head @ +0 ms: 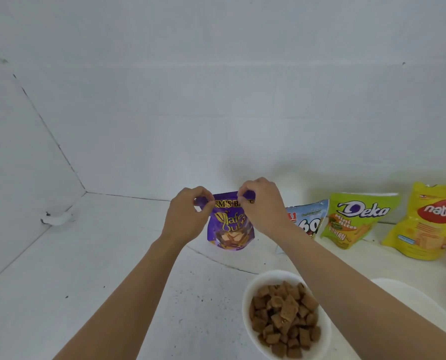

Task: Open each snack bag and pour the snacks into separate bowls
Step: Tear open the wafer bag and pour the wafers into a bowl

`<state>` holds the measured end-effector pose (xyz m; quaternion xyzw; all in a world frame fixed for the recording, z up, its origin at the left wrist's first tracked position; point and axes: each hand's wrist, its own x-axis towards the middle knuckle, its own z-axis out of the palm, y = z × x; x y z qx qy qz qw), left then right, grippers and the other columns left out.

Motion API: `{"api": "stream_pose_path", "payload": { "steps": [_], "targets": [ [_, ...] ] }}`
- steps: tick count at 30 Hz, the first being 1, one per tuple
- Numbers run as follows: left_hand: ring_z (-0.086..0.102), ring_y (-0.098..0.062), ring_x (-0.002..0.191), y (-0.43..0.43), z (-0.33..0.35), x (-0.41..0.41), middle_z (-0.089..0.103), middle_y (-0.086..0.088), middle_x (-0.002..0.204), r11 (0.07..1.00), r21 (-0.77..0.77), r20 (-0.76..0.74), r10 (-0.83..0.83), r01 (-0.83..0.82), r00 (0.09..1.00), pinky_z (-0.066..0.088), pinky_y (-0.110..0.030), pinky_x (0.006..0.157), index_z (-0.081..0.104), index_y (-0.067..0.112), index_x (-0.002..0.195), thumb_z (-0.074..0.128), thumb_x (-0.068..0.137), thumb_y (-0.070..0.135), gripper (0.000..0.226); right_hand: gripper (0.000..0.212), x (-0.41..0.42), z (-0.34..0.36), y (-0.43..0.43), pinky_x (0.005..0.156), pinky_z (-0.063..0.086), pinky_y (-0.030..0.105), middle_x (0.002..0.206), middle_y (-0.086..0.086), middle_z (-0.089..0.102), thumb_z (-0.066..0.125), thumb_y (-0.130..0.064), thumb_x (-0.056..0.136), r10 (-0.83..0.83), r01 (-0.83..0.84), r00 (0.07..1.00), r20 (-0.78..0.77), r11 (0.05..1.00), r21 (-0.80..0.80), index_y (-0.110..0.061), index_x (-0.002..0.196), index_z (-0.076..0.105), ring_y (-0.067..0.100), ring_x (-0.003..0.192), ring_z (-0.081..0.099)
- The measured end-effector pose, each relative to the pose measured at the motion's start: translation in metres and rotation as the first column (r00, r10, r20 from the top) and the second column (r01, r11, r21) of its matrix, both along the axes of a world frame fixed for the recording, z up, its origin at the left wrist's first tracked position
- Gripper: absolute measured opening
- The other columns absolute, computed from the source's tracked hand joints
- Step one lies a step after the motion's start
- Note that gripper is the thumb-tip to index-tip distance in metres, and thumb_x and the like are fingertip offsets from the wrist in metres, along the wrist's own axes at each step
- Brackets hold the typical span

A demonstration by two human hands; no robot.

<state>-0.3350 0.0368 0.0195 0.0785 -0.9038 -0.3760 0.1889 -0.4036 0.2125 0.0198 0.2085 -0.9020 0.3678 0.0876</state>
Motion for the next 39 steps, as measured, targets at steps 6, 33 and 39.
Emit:
{"api": "stream_pose_path", "payload": {
  "steps": [6, 33, 39],
  "targets": [
    [0.064, -0.012, 0.087, -0.015, 0.001, 0.006, 0.067, 0.007, 0.094, 0.998, -0.055, 0.017, -0.022, 0.023, 1.000, 0.047, -0.016, 0.067, 0.062, 0.028, 0.081, 0.066, 0.093, 0.006, 0.025, 0.020, 0.009, 0.003, -0.007, 0.077, 0.055, 0.037, 0.095, 0.002, 0.061, 0.058, 0.001, 0.092, 0.001, -0.002, 0.999, -0.035, 0.999, -0.033, -0.018, 0.096, 0.054, 0.021, 0.094, 0.056],
    [0.063, -0.011, 0.083, -0.019, 0.026, 0.230, 0.069, 0.014, 0.092, 0.976, -0.213, 0.164, -0.012, 0.048, 0.986, 0.052, -0.030, 0.074, 0.072, 0.028, 0.101, 0.063, 0.098, 0.027, 0.009, 0.013, 0.178, 0.004, -0.009, 0.065, 0.045, 0.020, 0.095, -0.004, 0.056, 0.057, -0.009, 0.098, 0.516, -0.517, 0.854, -0.068, 0.856, 0.006, -0.018, 0.098, 0.067, 0.011, 0.087, 0.055],
    [0.066, -0.009, 0.083, -0.012, 0.024, 0.228, 0.071, 0.013, 0.091, 0.983, -0.173, 0.220, -0.020, 0.059, 0.975, 0.055, -0.029, 0.075, 0.072, 0.027, 0.095, 0.058, 0.101, 0.028, 0.015, 0.016, 0.177, -0.003, 0.003, 0.072, 0.053, 0.037, 0.094, -0.003, 0.062, 0.063, -0.006, 0.090, 0.528, -0.539, 0.835, -0.157, 0.841, -0.038, -0.019, 0.098, 0.066, 0.015, 0.086, 0.059]
  ]
}}
